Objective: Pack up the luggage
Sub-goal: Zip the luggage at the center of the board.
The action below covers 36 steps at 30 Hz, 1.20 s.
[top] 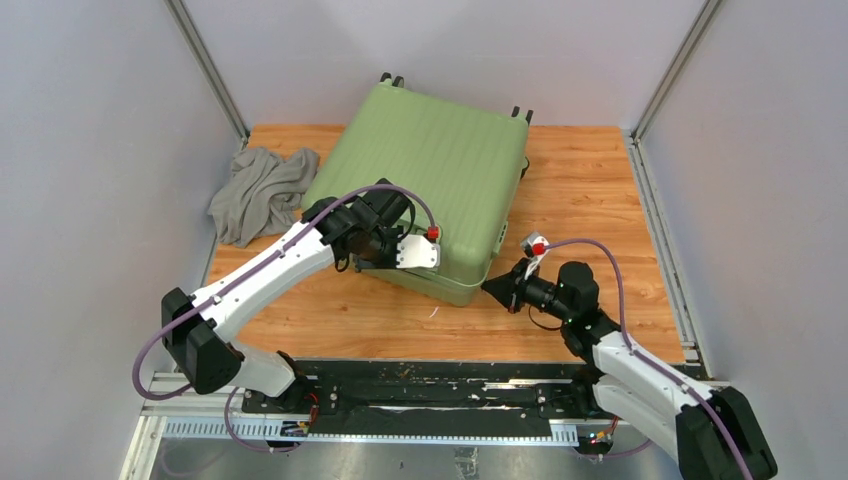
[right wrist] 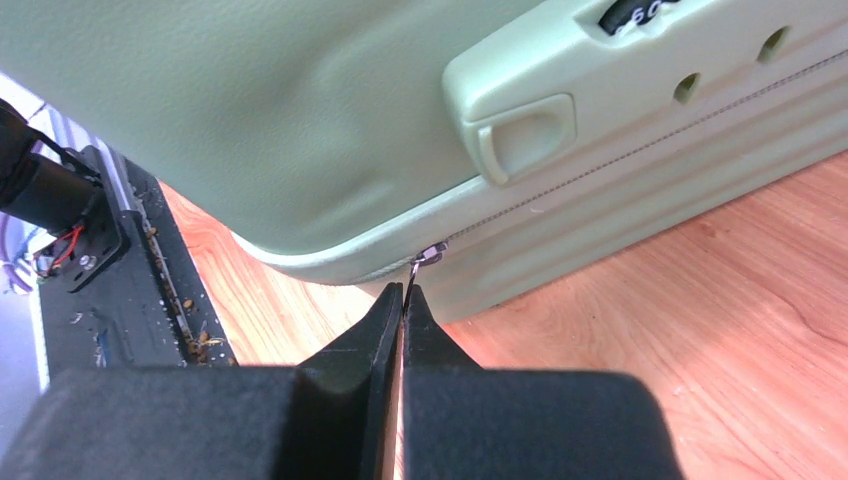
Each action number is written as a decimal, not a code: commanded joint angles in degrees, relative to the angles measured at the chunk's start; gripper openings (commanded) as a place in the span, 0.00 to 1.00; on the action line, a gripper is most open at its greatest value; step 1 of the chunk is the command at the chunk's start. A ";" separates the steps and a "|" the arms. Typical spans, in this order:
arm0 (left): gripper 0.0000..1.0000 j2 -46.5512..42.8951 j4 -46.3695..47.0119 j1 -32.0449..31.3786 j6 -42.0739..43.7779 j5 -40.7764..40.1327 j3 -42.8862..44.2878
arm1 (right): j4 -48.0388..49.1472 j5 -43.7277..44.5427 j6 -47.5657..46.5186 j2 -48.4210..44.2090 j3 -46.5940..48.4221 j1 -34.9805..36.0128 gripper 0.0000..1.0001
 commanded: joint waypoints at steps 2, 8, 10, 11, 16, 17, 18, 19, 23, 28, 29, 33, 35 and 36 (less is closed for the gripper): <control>0.00 1.06 15.20 -0.62 -2.91 -0.13 4.50 | -2.82 -2.69 -1.34 -6.64 -0.75 6.31 0.00; 0.00 1.97 15.84 -0.71 -4.26 0.86 4.79 | -4.27 -0.86 -1.08 -7.37 -1.02 10.81 0.00; 0.00 2.27 16.02 -0.71 -4.92 1.52 4.93 | -4.42 0.03 -0.81 -7.22 -0.68 12.94 0.00; 0.00 2.47 16.09 -0.71 -5.06 1.61 5.04 | -4.87 0.92 -0.90 -7.18 -0.43 14.13 0.00; 0.00 3.44 17.18 -0.99 -5.96 2.72 4.94 | -7.23 5.32 -1.14 -8.34 0.82 20.04 0.00; 0.00 3.64 17.47 -1.05 -6.01 2.69 4.96 | -7.72 6.08 -1.32 -8.50 1.16 21.21 0.00; 0.00 3.68 17.77 -1.06 -6.09 2.57 4.97 | -8.20 6.80 -1.48 -8.59 1.47 22.54 0.00; 0.00 3.83 18.19 -1.06 -6.12 2.25 5.08 | -9.02 7.33 -1.66 -8.62 1.89 23.34 0.00; 0.00 3.59 19.23 -1.06 -5.40 -0.17 5.70 | -13.47 9.81 -1.80 -10.73 2.00 24.18 0.00; 0.00 1.13 19.41 -0.97 -2.37 -3.65 6.29 | -17.02 20.52 -1.14 -17.96 -1.89 23.77 0.00; 0.00 0.45 19.61 -0.97 -1.80 -4.06 6.36 | -16.93 21.45 -0.81 -19.16 -2.51 23.40 0.00; 0.00 -0.91 19.81 -0.98 -1.19 -4.53 6.91 | -17.48 22.93 0.06 -20.93 -3.62 22.30 0.00; 0.00 -1.40 19.70 -0.97 -1.10 -4.80 6.57 | -20.54 26.71 0.67 -20.93 -2.87 21.97 0.04; 0.00 -1.71 19.66 -0.97 -1.09 -4.99 6.27 | -22.34 29.45 1.09 -21.12 -2.37 21.65 0.14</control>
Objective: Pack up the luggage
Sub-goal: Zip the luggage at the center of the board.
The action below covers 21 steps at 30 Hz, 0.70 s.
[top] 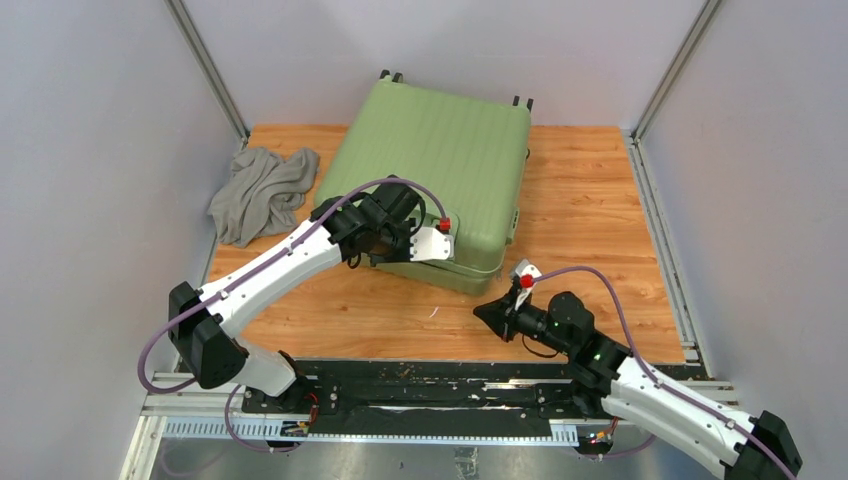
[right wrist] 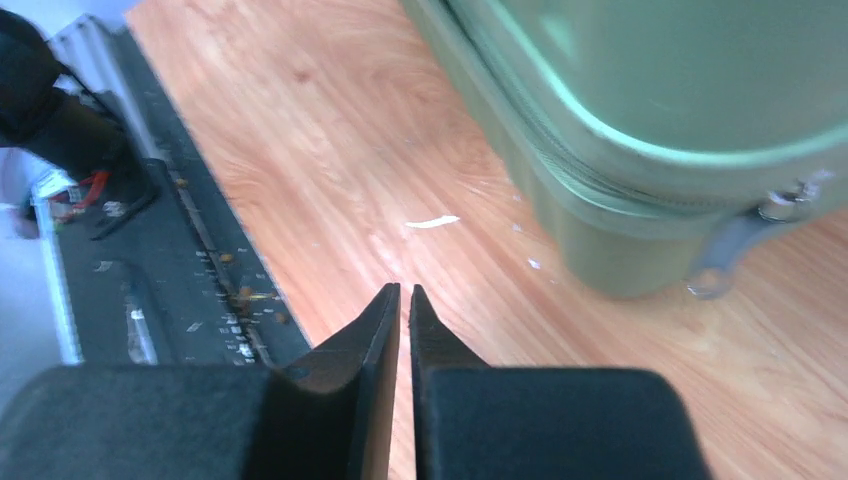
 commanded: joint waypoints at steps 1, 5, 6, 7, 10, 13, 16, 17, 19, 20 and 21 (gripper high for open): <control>0.00 -3.98 13.90 0.52 1.22 -4.90 4.11 | -7.49 9.78 2.44 -0.91 0.69 -1.71 0.24; 0.00 -5.42 13.86 0.52 1.48 -5.35 2.67 | -9.66 11.75 3.51 -2.86 1.96 -8.25 0.58; 0.00 -5.52 13.82 0.52 1.49 -5.52 2.55 | -9.57 10.78 3.73 -2.96 2.25 -10.41 0.64; 0.00 -5.57 13.94 0.52 1.54 -5.63 2.36 | -9.24 9.04 3.62 -2.70 2.60 -12.77 0.70; 0.00 -5.65 13.92 0.52 1.49 -5.80 2.26 | -5.76 0.70 3.33 0.06 3.71 -19.37 0.87; 0.00 -5.63 13.93 0.65 1.73 -6.30 2.42 | 0.67 -5.64 2.18 4.11 3.66 -23.51 0.86; 0.00 -5.51 14.11 1.08 1.73 -6.61 2.82 | 8.76 -13.43 1.90 9.21 4.13 -25.94 0.83; 0.00 -5.50 14.23 1.17 1.79 -6.76 2.83 | 9.96 -14.71 1.53 11.11 4.86 -26.26 0.82; 0.00 -5.55 14.65 1.35 1.84 -7.16 2.84 | 12.53 -18.93 0.75 15.36 6.33 -26.64 0.81; 0.00 -5.55 14.75 1.51 1.84 -7.22 2.89 | 13.76 -20.68 0.54 17.41 6.95 -26.81 0.79; 0.00 -5.53 14.87 1.68 1.84 -7.35 2.91 | 14.99 -22.40 0.36 19.34 7.59 -26.92 0.78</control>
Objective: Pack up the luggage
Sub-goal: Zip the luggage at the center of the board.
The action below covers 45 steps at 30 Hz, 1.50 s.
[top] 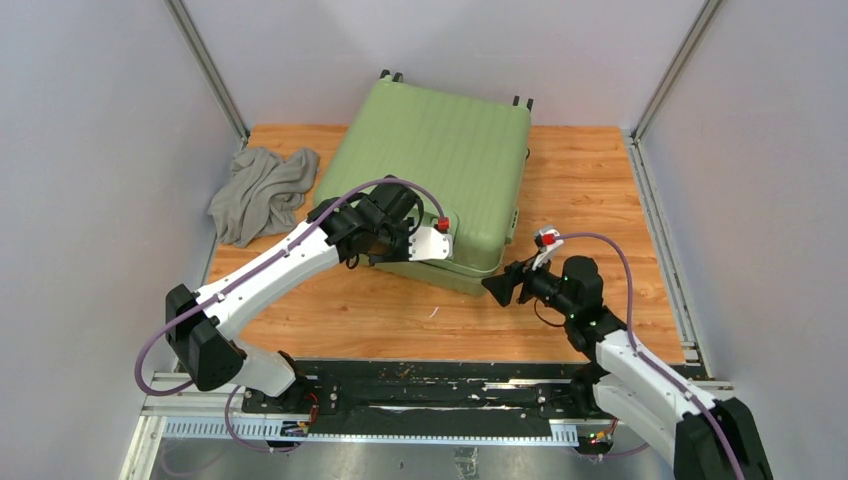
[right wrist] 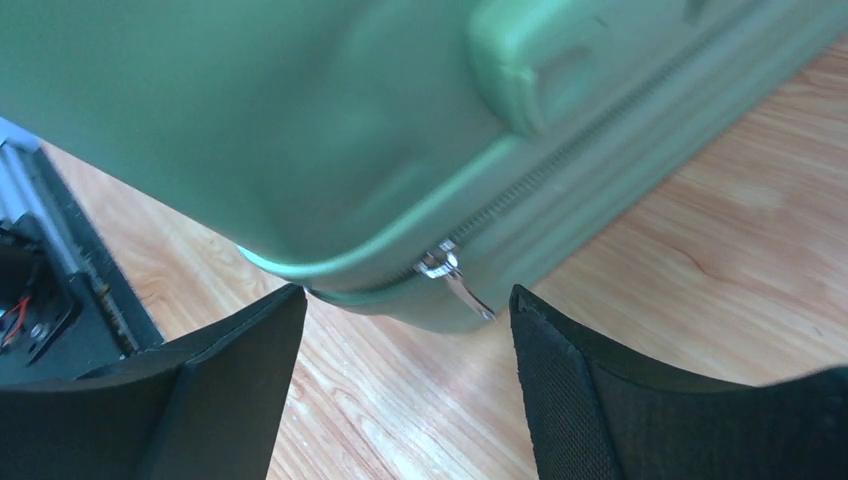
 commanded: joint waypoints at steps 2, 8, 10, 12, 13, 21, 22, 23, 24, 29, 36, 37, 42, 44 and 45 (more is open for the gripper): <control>0.00 -4.62 14.30 2.08 1.71 -6.88 3.29 | 10.37 -13.62 -2.52 8.37 4.77 -1.38 0.73; 0.00 -5.79 14.37 4.62 2.06 -6.34 2.90 | 13.57 -17.58 -3.51 13.26 6.94 -1.39 0.57; 0.00 -6.33 14.39 5.31 2.21 -6.16 2.46 | 13.74 -18.95 -3.46 14.63 7.69 -1.35 0.47; 0.00 -6.82 14.47 5.73 2.24 -5.90 1.91 | 13.87 -19.48 -3.29 16.01 8.02 -1.39 0.40; 0.00 -7.00 14.53 5.86 2.24 -5.80 1.63 | 14.06 -19.38 -3.09 16.40 7.98 -1.33 0.37; 0.00 -6.84 14.64 5.88 1.71 -4.63 1.61 | 15.34 -15.55 -2.56 17.03 6.64 -1.39 0.16; 0.00 -6.86 14.53 5.88 1.71 -4.19 1.57 | 15.15 -14.90 -2.62 16.86 6.50 -1.39 0.14; 0.00 -7.02 13.95 5.87 1.86 -3.32 1.38 | 14.98 -14.34 -2.71 16.73 6.44 -1.34 0.13; 0.00 -7.43 13.04 5.88 2.33 -1.71 1.16 | 15.10 -14.19 -2.81 16.62 6.28 -1.38 0.11; 0.09 -7.14 8.31 5.88 2.23 2.55 0.87 | 15.13 -13.19 -2.88 16.44 5.67 -1.39 0.00; 0.37 -5.23 -1.02 5.88 7.85 8.99 4.10 | 13.67 -13.86 -3.18 15.46 4.68 -1.36 0.00; 0.39 -5.62 -2.09 5.88 8.62 9.85 4.07 | 13.09 -13.73 -3.37 15.08 4.71 -1.34 0.00; 0.44 -9.81 -5.28 5.75 12.47 15.50 -1.04 | 12.68 -13.55 -3.33 14.24 4.68 -1.39 0.00; 0.44 -10.22 -5.38 5.53 13.53 15.17 -4.15 | 12.69 -13.97 -3.28 14.49 4.92 -1.38 0.00; 0.44 -10.04 -5.30 5.53 13.98 14.85 -5.09 | 12.69 -14.08 -3.18 14.58 4.99 -1.41 0.00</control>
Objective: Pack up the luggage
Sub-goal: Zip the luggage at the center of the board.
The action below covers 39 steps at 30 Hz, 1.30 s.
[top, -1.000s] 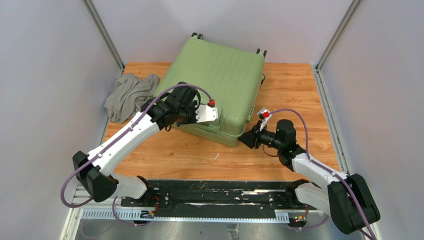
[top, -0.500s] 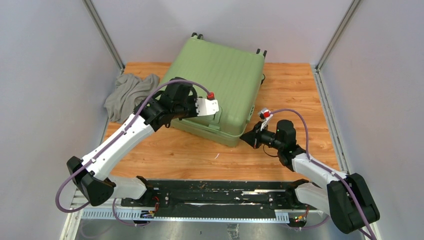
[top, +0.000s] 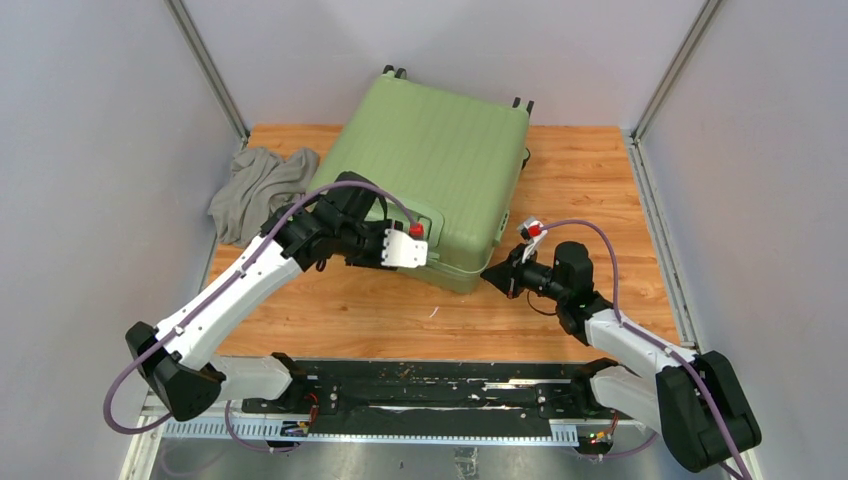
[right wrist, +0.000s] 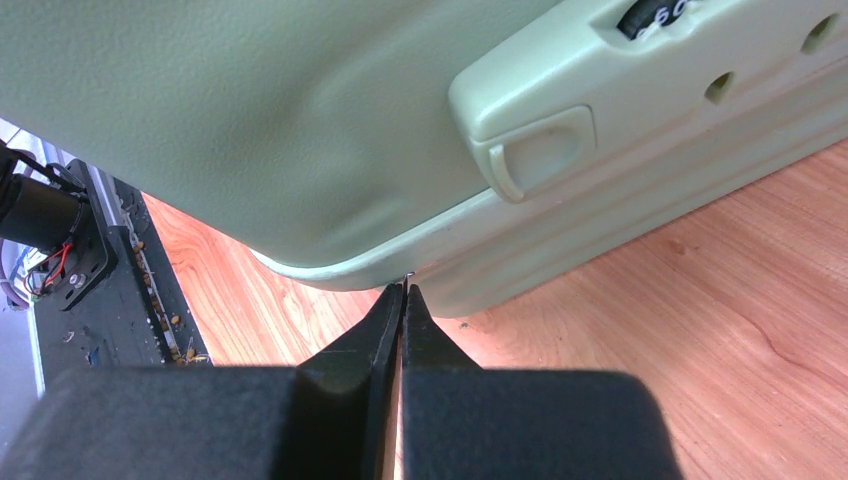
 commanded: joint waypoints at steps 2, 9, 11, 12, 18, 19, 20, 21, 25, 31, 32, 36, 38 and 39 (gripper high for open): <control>0.44 -0.21 -4.21 -0.03 4.58 2.57 -5.56 | 3.07 -0.92 -0.23 -1.26 0.41 -0.45 0.00; 0.47 4.62 0.18 0.94 3.40 -1.46 -3.64 | 2.72 -1.19 0.17 -2.05 0.20 -0.45 0.00; 0.48 4.09 2.38 1.14 3.11 -2.10 -4.10 | 2.24 -1.19 0.01 -2.47 0.08 -0.40 0.00; 0.49 3.47 3.33 1.12 3.16 -2.31 -4.64 | 1.96 -1.20 -0.15 -2.68 0.06 -0.43 0.00; 0.52 -0.08 3.80 1.14 4.24 -3.28 -5.60 | 1.46 -1.28 -0.51 -3.23 0.35 -0.45 0.00; 0.53 -0.56 3.68 1.20 4.66 -3.50 -5.62 | 1.45 -1.41 -0.47 -3.20 0.40 -0.45 0.00; 0.54 -0.97 3.52 1.21 5.08 -3.62 -5.73 | 1.45 -1.48 -0.45 -3.21 0.47 -0.45 0.00; 0.55 -1.14 3.33 1.27 5.98 -3.98 -5.96 | 1.45 -1.64 -0.35 -3.23 0.43 -0.45 0.00; 0.57 0.38 3.42 2.26 6.24 -4.40 -5.86 | 2.01 -1.77 -0.10 -3.30 0.18 -0.45 0.00; 0.59 3.87 3.40 2.85 6.33 -4.17 -5.10 | 1.66 -2.03 -0.39 -3.59 -0.01 -0.44 0.00; 0.58 4.41 3.44 2.87 6.38 -4.93 -5.35 | 1.51 -1.95 -0.47 -3.77 0.05 -0.45 0.00; 0.54 8.20 3.66 4.25 5.73 -5.61 -4.72 | 1.77 -1.85 -0.37 -4.29 -0.31 -0.45 0.00; 0.49 10.33 3.71 4.90 5.12 -6.11 -3.68 | 1.88 -1.85 -0.42 -4.05 -0.35 -0.43 0.00; 0.46 11.19 3.75 5.15 5.76 -6.49 -3.65 | 2.01 -1.90 -0.43 -3.90 -0.32 -0.40 0.00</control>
